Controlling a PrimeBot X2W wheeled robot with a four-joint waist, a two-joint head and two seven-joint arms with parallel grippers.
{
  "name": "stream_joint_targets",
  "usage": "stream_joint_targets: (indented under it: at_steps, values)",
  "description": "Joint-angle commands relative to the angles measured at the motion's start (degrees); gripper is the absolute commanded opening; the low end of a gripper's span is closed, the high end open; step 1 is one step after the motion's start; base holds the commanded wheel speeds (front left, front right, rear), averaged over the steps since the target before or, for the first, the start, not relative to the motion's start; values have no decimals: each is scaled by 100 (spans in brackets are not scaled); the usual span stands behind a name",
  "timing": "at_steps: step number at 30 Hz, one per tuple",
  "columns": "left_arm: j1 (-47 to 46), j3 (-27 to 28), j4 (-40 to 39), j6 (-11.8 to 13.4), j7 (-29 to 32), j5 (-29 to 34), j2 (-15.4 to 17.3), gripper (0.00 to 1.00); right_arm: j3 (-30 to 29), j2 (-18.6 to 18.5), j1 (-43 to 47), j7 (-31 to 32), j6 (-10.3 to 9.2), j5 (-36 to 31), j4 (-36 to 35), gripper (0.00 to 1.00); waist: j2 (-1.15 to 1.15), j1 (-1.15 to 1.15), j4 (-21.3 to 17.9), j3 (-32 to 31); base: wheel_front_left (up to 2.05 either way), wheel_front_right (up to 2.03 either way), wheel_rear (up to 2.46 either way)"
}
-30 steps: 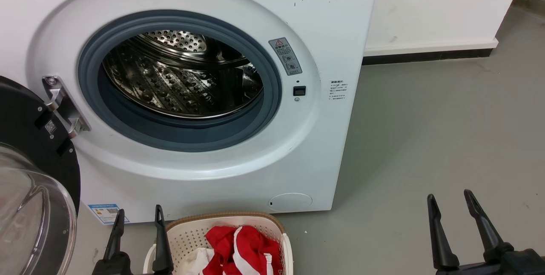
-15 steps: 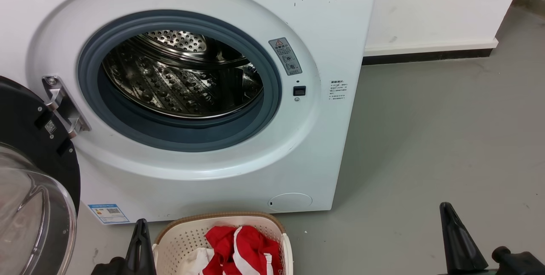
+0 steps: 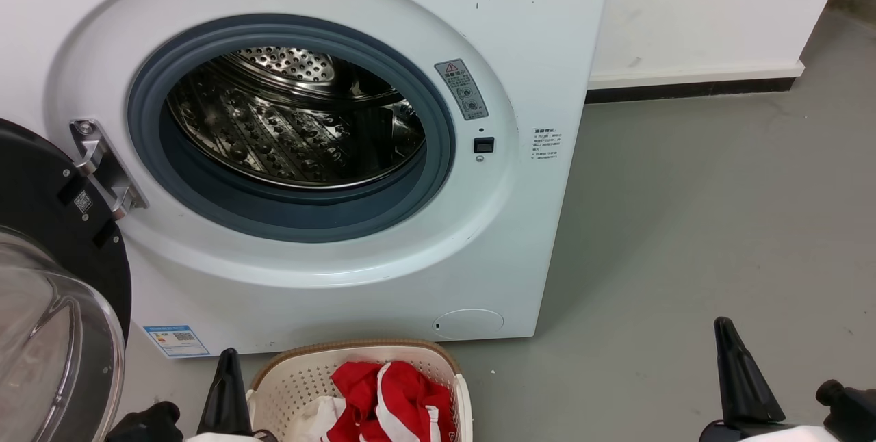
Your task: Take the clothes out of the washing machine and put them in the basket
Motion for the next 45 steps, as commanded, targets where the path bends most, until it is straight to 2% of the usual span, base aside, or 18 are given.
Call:
stream_joint_targets:
  at_steps: [1, 22, 45]
  values:
    - [-166, 1, -41, -41, 31, -231, 62, 0, -9, -55, -184, 30, 0, 242, -25, 0, 0, 0, 4, 1, 0, 0, 0]
    - [-547, 57, 247, -356, 420, -2219, 125, 0, -59, -127, -582, 418, -1, 2230, 364, 0, 0, 0, 68, 28, 0, 0, 0]
    - [-855, 160, 478, -623, 799, -3914, 145, 0, -154, -149, -925, 802, 0, 3922, 714, 0, 0, 0, 137, 58, 0, 0, 0]
